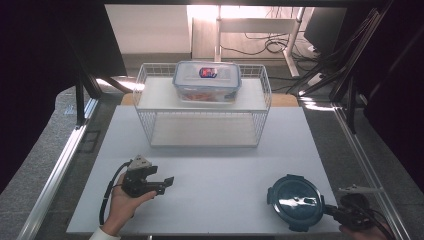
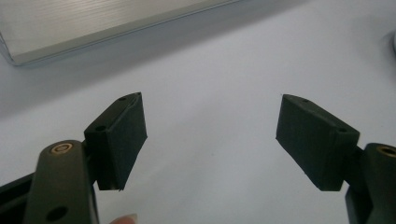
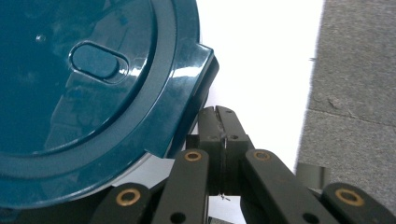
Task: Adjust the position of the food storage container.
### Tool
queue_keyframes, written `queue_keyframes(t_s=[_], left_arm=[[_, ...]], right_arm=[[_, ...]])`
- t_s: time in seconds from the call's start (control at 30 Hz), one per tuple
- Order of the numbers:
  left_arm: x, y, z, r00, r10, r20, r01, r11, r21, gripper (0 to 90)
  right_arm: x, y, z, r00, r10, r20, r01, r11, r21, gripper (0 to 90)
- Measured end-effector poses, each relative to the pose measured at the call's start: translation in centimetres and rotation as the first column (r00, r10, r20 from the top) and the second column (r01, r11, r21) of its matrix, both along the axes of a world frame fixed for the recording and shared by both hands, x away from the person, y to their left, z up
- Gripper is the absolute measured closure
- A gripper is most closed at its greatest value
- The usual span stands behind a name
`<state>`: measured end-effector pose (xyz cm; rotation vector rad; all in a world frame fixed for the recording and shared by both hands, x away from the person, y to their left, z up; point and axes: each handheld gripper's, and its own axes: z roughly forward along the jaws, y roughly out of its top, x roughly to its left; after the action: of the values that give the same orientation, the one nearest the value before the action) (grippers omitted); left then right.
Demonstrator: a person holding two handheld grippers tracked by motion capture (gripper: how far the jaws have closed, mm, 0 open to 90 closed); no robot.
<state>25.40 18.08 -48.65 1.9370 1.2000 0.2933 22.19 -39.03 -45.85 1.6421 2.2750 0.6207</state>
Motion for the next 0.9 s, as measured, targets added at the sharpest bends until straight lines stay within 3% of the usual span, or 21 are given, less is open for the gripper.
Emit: queue_keyframes(t_s=[0.33,0.53,0.9], left_arm=[[0.1,0.1,-0.1,1.0,0.002,-0.001,-0.002,1.0,0.006,23.5],[0.2,0.2,-0.1,1.0,0.004,-0.002,-0.004,1.0,0.008,23.5],[0.2,0.3,-0.1,0.9999,0.01,-0.003,-0.01,0.9999,0.005,23.5]], right_arm=[[0.2,3.1,-0.1,0.9979,0.059,-0.028,-0.059,0.998,0.0,89.2],[0.7,5.6,-0.9,0.9913,0.119,-0.057,-0.118,0.993,0.025,89.1],[1.4,7.3,-1.1,0.9882,0.147,-0.041,-0.146,0.989,0.031,89.1]])
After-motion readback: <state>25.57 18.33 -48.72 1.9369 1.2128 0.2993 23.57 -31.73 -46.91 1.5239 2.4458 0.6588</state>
